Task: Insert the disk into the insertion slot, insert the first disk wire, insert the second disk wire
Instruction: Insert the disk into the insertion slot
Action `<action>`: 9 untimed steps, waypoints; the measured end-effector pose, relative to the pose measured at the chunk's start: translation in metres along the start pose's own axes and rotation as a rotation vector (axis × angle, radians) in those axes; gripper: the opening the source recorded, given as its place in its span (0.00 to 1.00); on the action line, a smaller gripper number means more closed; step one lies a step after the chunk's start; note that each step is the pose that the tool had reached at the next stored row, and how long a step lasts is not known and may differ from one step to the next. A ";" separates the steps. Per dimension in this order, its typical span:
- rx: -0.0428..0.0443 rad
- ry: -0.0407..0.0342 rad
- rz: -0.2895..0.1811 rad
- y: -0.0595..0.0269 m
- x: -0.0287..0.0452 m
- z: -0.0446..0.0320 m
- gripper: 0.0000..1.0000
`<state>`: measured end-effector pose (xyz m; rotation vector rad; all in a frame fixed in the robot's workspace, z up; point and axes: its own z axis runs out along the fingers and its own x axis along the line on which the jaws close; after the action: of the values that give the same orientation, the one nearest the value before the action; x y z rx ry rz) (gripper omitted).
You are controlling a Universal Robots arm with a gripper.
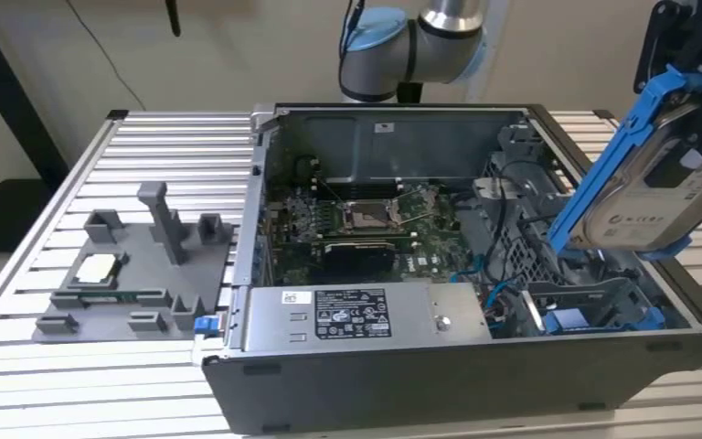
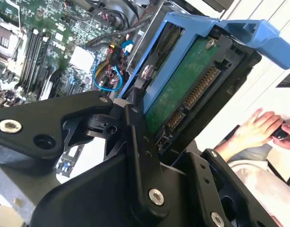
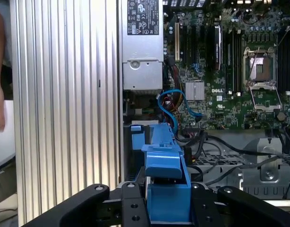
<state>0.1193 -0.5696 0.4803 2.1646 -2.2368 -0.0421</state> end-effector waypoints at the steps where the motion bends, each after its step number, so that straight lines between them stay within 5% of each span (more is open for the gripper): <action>1: 0.0000 0.0001 0.000 0.0000 0.0000 0.0003 0.33; 9: 0.0000 0.0002 0.000 -0.0008 0.0003 0.0056 0.33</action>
<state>0.1198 -0.5699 0.4747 2.1644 -2.2367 -0.0419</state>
